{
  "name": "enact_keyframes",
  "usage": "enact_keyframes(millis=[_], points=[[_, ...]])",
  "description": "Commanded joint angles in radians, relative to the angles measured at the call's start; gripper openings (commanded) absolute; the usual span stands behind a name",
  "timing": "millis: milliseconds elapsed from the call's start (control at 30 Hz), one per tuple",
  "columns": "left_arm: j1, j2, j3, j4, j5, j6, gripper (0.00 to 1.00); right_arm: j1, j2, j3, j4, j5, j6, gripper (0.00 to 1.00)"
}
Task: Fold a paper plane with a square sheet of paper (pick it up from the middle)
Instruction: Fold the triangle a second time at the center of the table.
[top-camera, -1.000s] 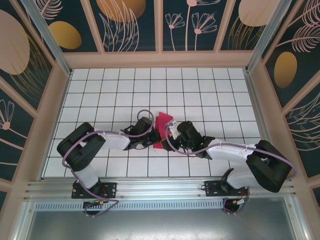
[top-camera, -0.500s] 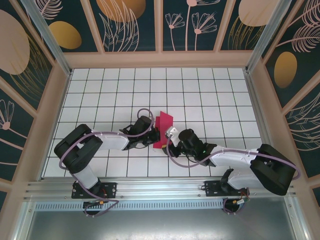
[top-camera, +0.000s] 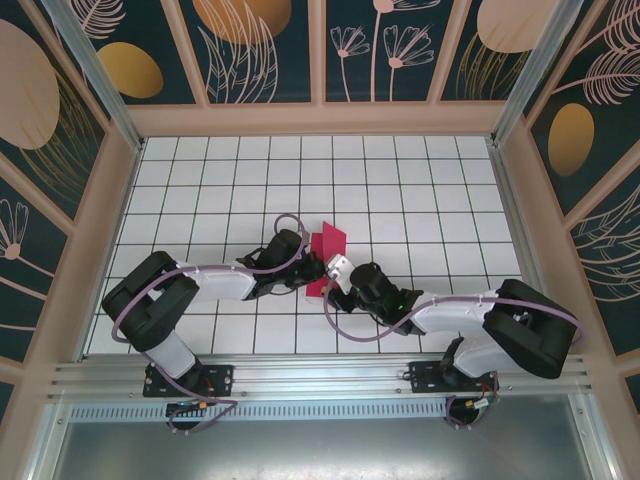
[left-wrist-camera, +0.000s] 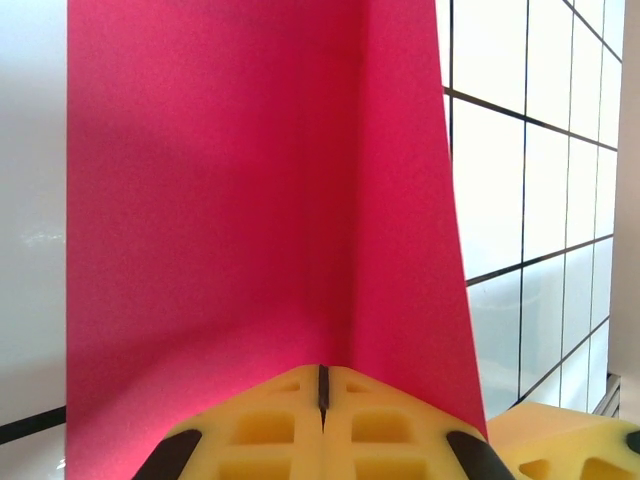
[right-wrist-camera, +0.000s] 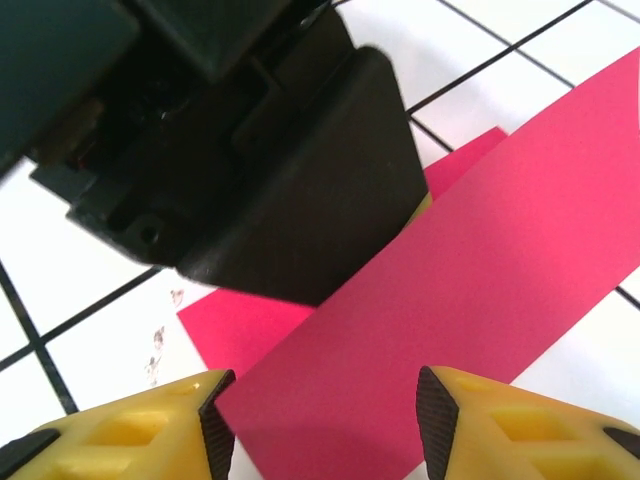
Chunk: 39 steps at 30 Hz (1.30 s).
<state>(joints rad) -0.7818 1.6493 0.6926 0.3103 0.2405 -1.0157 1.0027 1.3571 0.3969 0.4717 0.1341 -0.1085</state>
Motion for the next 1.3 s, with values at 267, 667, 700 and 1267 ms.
enact_keyframes(millis=[267,667,700,1267], points=[[-0.005,-0.031,0.023,-0.012,0.009,0.007,0.05,0.012,0.014,0.000,0.092,0.075,-0.022,0.29],[-0.005,-0.068,-0.002,-0.070,-0.083,-0.010,0.09,-0.047,-0.025,-0.009,0.077,-0.068,0.125,0.00],[-0.005,-0.074,-0.006,-0.078,-0.092,-0.012,0.09,-0.068,-0.024,-0.009,0.077,-0.108,0.159,0.00],[-0.006,-0.035,0.017,-0.111,-0.084,-0.005,0.07,-0.291,0.094,0.046,0.129,-0.545,0.542,0.00]])
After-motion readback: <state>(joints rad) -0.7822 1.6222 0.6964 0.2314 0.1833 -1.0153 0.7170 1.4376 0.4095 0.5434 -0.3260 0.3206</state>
